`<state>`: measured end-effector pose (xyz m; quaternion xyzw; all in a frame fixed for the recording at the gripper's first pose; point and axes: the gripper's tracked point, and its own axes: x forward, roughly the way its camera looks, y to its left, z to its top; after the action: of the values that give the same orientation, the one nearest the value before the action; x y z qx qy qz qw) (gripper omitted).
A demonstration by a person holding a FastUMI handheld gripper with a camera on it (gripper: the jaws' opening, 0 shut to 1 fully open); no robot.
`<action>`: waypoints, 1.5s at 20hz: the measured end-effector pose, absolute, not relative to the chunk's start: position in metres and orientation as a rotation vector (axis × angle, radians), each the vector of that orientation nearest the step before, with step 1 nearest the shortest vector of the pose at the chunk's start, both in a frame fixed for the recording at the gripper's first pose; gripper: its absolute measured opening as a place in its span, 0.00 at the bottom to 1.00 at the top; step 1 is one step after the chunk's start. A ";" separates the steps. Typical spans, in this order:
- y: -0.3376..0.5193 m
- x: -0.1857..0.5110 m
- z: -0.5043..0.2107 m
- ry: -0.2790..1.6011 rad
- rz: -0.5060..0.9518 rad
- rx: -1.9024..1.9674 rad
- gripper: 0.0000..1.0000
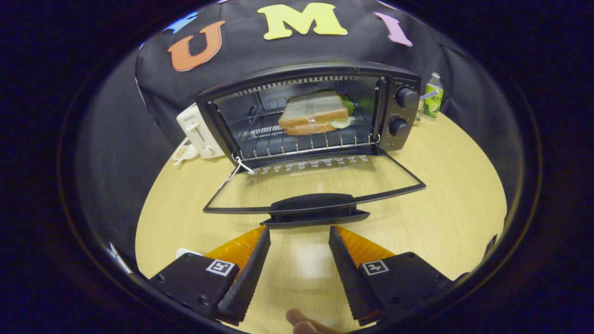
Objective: Open the toaster oven, put the food inside, and close the toaster oven door.
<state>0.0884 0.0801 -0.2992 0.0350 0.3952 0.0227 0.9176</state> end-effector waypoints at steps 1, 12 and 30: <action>0.080 0.089 -0.298 0.806 0.043 0.067 0.85; 0.084 0.098 -0.261 0.533 0.071 0.050 0.85; 0.059 0.072 -0.149 0.060 0.063 -0.086 0.85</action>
<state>0.0718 0.0588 -0.1486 -0.0430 0.0298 0.0314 0.9981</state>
